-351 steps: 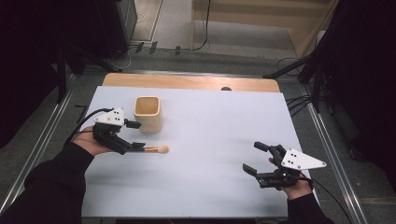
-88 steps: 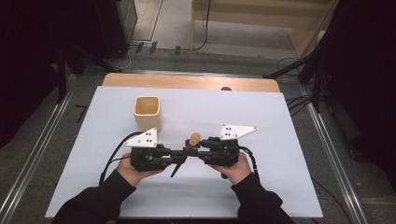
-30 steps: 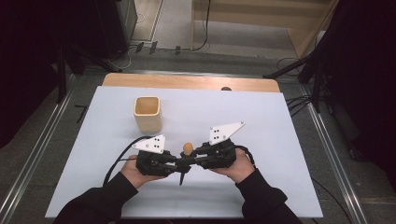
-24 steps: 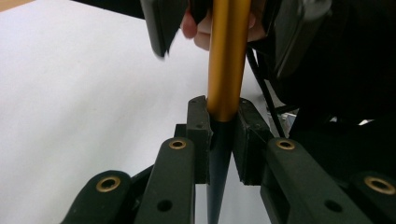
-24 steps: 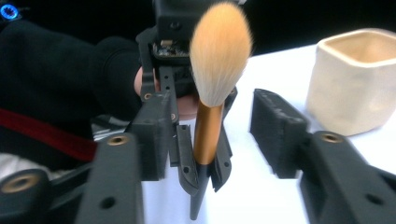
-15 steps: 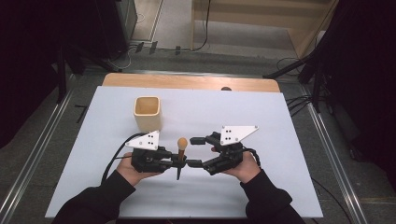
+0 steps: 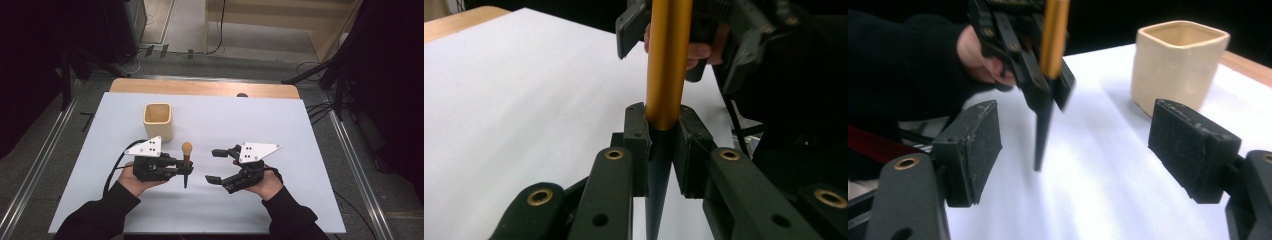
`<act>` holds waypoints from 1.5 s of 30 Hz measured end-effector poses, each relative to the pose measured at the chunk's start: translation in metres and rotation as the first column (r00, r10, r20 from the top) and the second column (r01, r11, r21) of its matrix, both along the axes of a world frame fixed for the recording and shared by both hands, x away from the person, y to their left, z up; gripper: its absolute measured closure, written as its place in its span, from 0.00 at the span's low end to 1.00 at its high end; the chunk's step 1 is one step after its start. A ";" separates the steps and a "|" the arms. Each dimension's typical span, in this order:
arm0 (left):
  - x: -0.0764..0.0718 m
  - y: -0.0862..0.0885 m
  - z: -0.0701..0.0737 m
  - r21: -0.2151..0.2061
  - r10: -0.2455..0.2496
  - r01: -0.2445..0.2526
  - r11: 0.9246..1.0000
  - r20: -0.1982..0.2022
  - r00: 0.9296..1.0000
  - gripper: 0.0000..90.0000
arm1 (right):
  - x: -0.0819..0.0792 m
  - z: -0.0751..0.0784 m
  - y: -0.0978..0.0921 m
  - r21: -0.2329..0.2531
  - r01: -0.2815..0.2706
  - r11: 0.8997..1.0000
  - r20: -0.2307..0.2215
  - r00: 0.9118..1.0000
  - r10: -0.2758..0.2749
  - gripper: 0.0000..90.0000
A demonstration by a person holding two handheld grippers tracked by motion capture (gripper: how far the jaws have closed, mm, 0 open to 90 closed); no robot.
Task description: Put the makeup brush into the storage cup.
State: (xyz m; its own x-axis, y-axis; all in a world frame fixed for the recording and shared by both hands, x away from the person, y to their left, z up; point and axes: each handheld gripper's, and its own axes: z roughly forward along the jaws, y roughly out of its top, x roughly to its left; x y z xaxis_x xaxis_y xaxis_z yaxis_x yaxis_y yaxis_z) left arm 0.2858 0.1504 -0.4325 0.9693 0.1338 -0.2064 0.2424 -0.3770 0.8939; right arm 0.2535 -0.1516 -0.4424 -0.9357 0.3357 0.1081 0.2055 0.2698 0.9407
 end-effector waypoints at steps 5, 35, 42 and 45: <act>0.001 0.010 0.003 -0.001 0.035 -0.035 0.999 0.005 0.999 0.88 | -0.002 -0.006 -0.007 0.003 0.040 0.999 0.005 0.999 -0.040 0.24; 0.025 0.043 0.026 0.020 0.161 -0.162 0.987 0.034 0.986 0.88 | -0.018 -0.018 -0.056 0.071 0.185 0.980 -0.006 0.983 -0.185 0.22; 0.032 0.047 0.042 0.000 0.176 -0.177 0.984 0.046 0.983 0.88 | -0.022 -0.019 -0.061 0.054 0.197 0.979 0.006 0.980 -0.198 0.22; 0.034 0.049 0.052 0.007 0.181 -0.182 0.983 0.066 0.981 0.88 | -0.025 -0.019 -0.066 0.057 0.215 0.975 0.002 0.977 -0.215 0.22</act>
State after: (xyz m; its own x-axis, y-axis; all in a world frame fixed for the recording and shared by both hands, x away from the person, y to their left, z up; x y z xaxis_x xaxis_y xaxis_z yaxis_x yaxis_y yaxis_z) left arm 0.3197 0.1992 -0.3808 0.9399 0.3108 -0.1412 0.2496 -0.3435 0.9054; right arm 0.2283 -0.2178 -0.4615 -0.8434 0.5225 0.1250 0.2448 0.1665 0.9552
